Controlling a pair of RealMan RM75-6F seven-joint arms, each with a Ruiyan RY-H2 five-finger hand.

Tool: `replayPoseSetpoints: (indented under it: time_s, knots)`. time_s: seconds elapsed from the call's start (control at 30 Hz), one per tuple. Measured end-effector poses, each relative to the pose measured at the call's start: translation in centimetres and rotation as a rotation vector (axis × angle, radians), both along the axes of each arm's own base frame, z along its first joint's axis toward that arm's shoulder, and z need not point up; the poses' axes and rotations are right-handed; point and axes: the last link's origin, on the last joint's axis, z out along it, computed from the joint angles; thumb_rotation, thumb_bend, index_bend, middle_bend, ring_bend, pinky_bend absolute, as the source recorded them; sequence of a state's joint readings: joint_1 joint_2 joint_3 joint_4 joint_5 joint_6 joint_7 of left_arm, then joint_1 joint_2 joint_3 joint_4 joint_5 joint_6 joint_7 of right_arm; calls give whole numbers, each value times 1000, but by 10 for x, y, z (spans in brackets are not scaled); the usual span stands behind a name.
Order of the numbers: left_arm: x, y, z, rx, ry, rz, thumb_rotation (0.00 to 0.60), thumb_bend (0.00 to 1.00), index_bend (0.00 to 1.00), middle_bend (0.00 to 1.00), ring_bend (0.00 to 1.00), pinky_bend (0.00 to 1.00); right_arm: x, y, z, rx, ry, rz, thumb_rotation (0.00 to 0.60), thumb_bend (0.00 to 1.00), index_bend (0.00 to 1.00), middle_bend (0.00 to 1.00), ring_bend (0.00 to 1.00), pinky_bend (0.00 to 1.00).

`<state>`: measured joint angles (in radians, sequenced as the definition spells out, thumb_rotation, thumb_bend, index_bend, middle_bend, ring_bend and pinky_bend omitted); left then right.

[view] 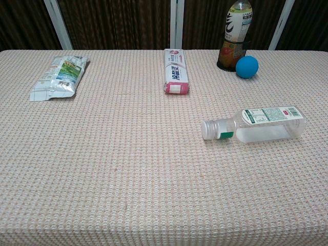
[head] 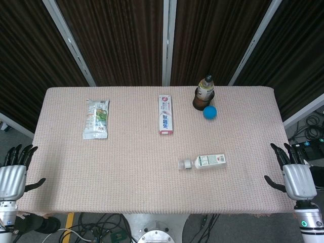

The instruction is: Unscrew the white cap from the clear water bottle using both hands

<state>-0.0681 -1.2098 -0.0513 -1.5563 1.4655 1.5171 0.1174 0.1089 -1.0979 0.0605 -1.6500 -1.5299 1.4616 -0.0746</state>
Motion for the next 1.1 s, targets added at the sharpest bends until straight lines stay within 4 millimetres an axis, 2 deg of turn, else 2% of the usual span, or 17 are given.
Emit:
replayPoseSetpoints:
  time_s: [0.33,0.57,0.8,1.03,1.1]
  knots:
    - [1,-3,3,-4,9,6,600,0,134,89,0,16,0,0,-1,15,-8,2,600,101,0,175,14,0]
    - [3,-5,7,6,8,0,600,0,134,89,0,16,9,-11,-14,141,-64,34,600,101,0,174,14,0]
    - [3,-6,9,3,3,-4,600,0,134,89,0,16,21,-44,-46,328,-63,79,600,101,0,160,14,0]
    - [3,-6,11,7,5,1,600,0,134,89,0,15,33,-98,-91,481,-5,125,600,101,0,153,13,0]
    - [2,-6,11,3,7,5,600,0,134,89,0,15,35,-107,-99,499,8,130,600,101,0,153,13,0]
